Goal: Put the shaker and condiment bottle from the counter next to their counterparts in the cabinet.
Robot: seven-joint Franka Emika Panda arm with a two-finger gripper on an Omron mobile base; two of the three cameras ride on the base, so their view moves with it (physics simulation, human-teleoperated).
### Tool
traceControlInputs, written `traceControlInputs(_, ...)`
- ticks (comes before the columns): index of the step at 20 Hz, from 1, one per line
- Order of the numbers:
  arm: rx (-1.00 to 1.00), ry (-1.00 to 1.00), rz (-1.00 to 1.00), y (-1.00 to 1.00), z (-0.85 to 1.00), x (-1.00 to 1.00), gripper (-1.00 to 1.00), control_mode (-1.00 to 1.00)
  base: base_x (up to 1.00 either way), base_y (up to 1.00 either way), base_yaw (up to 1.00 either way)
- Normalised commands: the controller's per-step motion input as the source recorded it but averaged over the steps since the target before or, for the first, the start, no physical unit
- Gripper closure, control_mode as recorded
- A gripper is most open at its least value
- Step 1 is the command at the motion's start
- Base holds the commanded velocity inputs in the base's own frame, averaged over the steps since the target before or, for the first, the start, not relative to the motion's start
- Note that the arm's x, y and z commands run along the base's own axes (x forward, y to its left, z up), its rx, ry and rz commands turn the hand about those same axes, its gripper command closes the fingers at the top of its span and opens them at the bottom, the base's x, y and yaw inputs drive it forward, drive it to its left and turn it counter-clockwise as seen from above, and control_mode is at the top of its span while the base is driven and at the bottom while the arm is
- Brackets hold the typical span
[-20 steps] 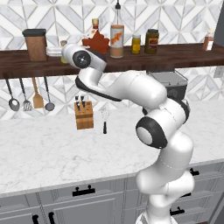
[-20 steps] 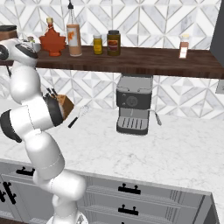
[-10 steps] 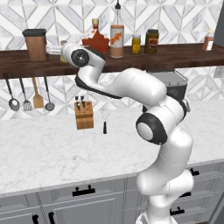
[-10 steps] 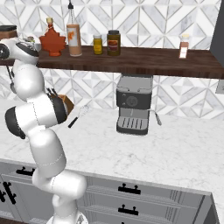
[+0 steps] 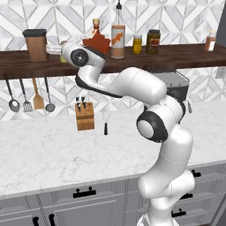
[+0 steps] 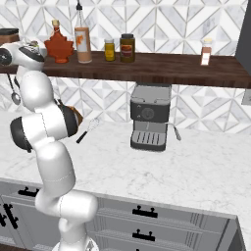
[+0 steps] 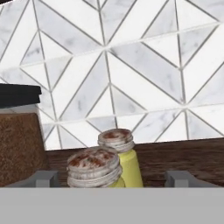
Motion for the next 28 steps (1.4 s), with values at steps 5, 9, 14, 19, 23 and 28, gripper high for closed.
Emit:
traceControlInputs(5, 0.01, 0.0, 0.0, 0.0, 0.0, 0.0, -1.0, -1.0, 0.0, 0.0, 0.0)
traceControlInputs(9, 0.01, 0.0, 0.0, -0.02, 0.0, -0.05, -1.0, -1.0, 0.0, 0.0, 0.0)
traceControlInputs(14, 0.04, 0.0, 0.0, -0.08, 0.02, -0.18, -1.0, -1.0, 0.0, 0.0, 0.0)
traceControlInputs(19, 0.05, -0.02, 0.0, -0.15, 0.07, -0.36, -1.0, -1.0, 0.0, 0.0, 0.0)
traceControlInputs(23, 0.04, -0.03, 0.0, -0.16, 0.08, -0.49, -1.0, -1.0, 0.0, 0.0, 0.0)
traceControlInputs(28, 0.04, -0.01, 0.0, -0.16, 0.03, -0.61, -1.0, -1.0, 0.0, 0.0, 0.0)
